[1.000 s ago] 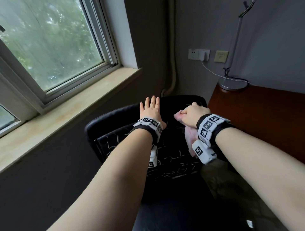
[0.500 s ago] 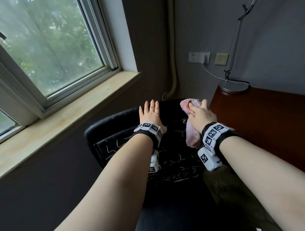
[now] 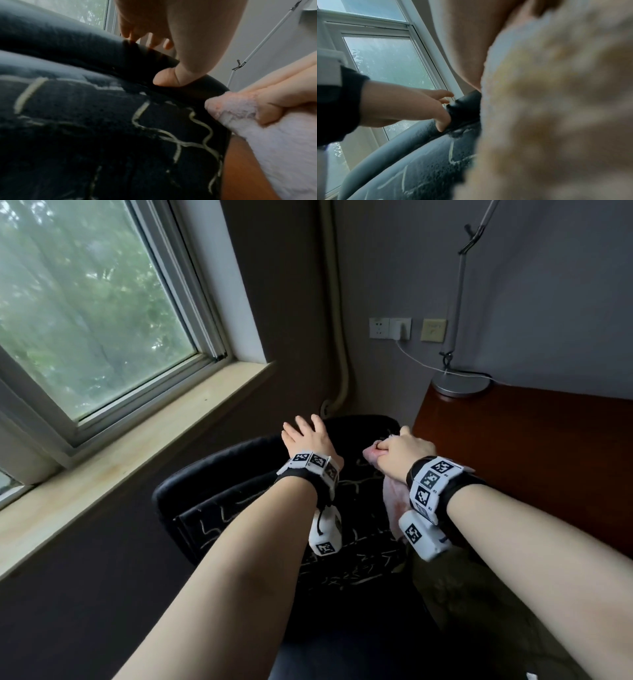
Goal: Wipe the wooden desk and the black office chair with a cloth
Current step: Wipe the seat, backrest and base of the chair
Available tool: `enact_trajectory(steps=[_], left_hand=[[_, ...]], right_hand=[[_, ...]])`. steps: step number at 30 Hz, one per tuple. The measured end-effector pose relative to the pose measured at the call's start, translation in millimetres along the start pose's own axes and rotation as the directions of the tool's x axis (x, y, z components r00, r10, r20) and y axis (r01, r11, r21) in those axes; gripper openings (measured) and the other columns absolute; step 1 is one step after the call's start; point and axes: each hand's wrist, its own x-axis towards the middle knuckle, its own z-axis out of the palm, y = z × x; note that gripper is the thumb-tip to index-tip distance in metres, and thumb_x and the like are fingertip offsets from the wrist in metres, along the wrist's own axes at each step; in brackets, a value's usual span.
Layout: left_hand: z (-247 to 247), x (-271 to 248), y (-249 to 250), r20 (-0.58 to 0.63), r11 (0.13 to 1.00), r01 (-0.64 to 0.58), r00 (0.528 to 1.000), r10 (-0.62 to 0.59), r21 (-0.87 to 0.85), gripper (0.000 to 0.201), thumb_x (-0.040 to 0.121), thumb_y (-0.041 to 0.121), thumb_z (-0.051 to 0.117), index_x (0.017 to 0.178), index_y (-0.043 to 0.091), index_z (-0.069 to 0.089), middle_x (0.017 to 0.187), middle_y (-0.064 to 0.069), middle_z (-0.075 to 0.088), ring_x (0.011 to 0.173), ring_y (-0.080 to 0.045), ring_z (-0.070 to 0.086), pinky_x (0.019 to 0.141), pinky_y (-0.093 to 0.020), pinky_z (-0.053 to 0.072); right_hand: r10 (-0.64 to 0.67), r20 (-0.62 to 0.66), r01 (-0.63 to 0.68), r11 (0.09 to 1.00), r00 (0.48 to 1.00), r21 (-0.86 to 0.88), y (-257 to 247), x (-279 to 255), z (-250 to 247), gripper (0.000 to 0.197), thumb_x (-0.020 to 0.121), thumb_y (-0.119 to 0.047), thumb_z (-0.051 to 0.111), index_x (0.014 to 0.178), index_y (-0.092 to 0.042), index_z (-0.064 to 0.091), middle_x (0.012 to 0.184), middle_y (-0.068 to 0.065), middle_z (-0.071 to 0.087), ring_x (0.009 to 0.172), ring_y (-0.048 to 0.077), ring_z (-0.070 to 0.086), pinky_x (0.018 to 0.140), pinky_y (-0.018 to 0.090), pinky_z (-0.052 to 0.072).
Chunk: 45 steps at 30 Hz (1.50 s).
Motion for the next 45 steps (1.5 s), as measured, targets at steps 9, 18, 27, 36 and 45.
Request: enact_trajectory(steps=[9, 18, 27, 36, 45], left_hand=[[13.8, 8.7, 10.4, 0.105, 0.98, -0.185, 0.978, 0.178, 0.07, 0.105, 0.077, 0.035, 0.063, 0.151, 0.02, -0.011, 0.159, 0.002, -0.014, 0.145, -0.026, -0.015, 0.117, -0.047, -0.004], [15.6, 16.7, 7.6, 0.09, 0.982, -0.168, 0.983, 0.161, 0.082, 0.108, 0.075, 0.036, 0.066, 0.151, 0.021, -0.009, 0.159, 0.001, -0.01, 0.145, -0.027, -0.013, 0.117, -0.047, -0.003], [19.7, 18.6, 8.6, 0.093, 0.982, -0.154, 0.985, 0.144, 0.113, 0.11, 0.075, 0.037, 0.066, 0.151, 0.02, -0.011, 0.159, 0.001, -0.013, 0.145, -0.028, -0.014, 0.118, -0.048, -0.004], [17.1, 12.0, 5.7, 0.084, 0.978, -0.175, 0.983, 0.165, 0.115, 0.11, 0.075, 0.038, 0.067, 0.15, 0.02, -0.011, 0.159, 0.001, -0.012, 0.145, -0.028, -0.014, 0.118, -0.048, -0.002], [17.3, 14.5, 3.8, 0.099, 0.977, -0.177, 0.981, 0.165, 0.118, 0.111, 0.075, 0.036, 0.068, 0.15, 0.02, -0.012, 0.159, 0.001, -0.012, 0.145, -0.027, -0.013, 0.118, -0.047, -0.003]], right_hand=[[-0.039, -0.208, 0.078, 0.98, 0.977, 0.181, 22.3, 10.9, 1.9, 0.045, 0.093, -0.018, 0.047, 0.135, -0.033, 0.044, 0.129, 0.009, 0.03, 0.107, 0.032, 0.049, 0.077, 0.034, 0.044], [-0.062, -0.173, 0.095, 0.977, 0.983, 0.19, 34.7, 26.0, 25.7, 0.051, 0.094, -0.016, 0.047, 0.138, -0.041, 0.041, 0.142, 0.004, 0.026, 0.121, 0.034, 0.039, 0.095, 0.043, 0.036], [0.012, -0.039, -0.002, 0.972, 0.999, 0.234, 48.2, 22.0, 38.9, 0.049, 0.094, -0.023, 0.046, 0.139, -0.04, 0.04, 0.127, 0.01, 0.032, 0.109, 0.036, 0.05, 0.087, 0.037, 0.043], [0.163, -0.002, -0.16, 0.972, 0.987, 0.171, 41.4, 5.2, 11.6, 0.043, 0.093, -0.043, 0.035, 0.121, -0.026, 0.062, 0.108, 0.009, 0.043, 0.102, 0.036, 0.055, 0.081, 0.033, 0.038], [-0.175, -0.12, 0.187, 0.978, 0.977, 0.098, 17.0, 6.0, 29.9, 0.045, 0.091, -0.021, 0.047, 0.133, -0.038, 0.049, 0.131, 0.007, 0.033, 0.122, 0.028, 0.036, 0.093, 0.038, 0.035]])
